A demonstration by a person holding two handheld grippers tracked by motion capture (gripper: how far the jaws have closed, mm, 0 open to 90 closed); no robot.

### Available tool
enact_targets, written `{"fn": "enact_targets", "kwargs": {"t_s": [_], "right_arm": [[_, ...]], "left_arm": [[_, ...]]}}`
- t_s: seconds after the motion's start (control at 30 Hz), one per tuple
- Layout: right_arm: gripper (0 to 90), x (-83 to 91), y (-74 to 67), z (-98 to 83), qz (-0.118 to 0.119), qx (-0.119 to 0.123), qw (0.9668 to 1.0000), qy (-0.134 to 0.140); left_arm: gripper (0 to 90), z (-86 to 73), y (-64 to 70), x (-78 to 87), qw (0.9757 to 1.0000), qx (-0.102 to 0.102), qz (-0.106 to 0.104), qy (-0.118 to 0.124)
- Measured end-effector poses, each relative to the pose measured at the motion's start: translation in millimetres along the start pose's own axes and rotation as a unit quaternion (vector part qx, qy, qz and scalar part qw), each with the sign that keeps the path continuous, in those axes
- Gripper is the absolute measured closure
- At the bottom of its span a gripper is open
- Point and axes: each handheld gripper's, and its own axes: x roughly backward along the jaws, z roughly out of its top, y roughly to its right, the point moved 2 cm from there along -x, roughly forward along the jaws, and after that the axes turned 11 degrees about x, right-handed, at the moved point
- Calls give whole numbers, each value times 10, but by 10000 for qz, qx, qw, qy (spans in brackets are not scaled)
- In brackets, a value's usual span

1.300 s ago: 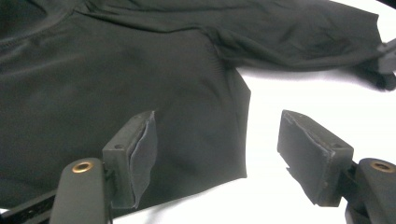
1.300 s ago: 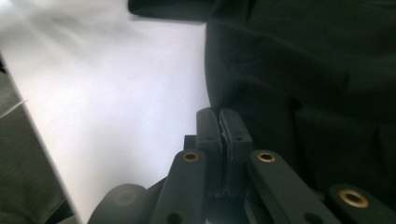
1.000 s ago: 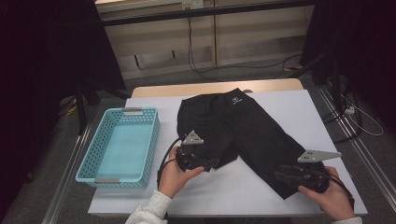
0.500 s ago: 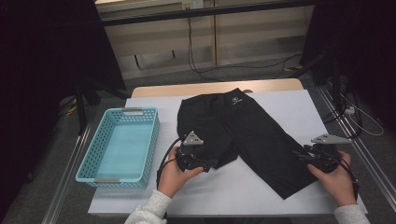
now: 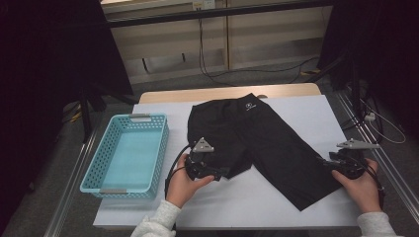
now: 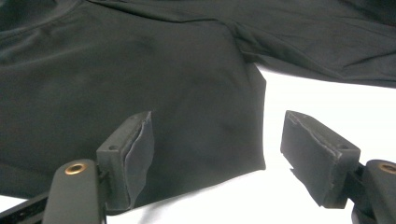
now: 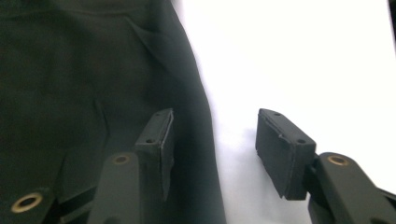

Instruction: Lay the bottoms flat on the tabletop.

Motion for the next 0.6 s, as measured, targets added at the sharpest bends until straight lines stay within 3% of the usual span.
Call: {"fn": "enact_targets", "kwargs": {"t_s": [0.1,0.17,0.23,0.6], "right_arm": [[607,15,22,-7,14,52,10000,-6],[705,23,9,-13,126,108,9999,6],[864,32,-7,-14,355,126,9993,17],[900,173,-21,-120,559,-132,9983,-33]], "left_arm": [[260,-6,-18,3,10000,17,23,1],[260,-9,-27,0,10000,32,40,4],[260,-4,-31,5,10000,35,35,17],[260,19,-11,-23,10000,23,-70,1]]}}
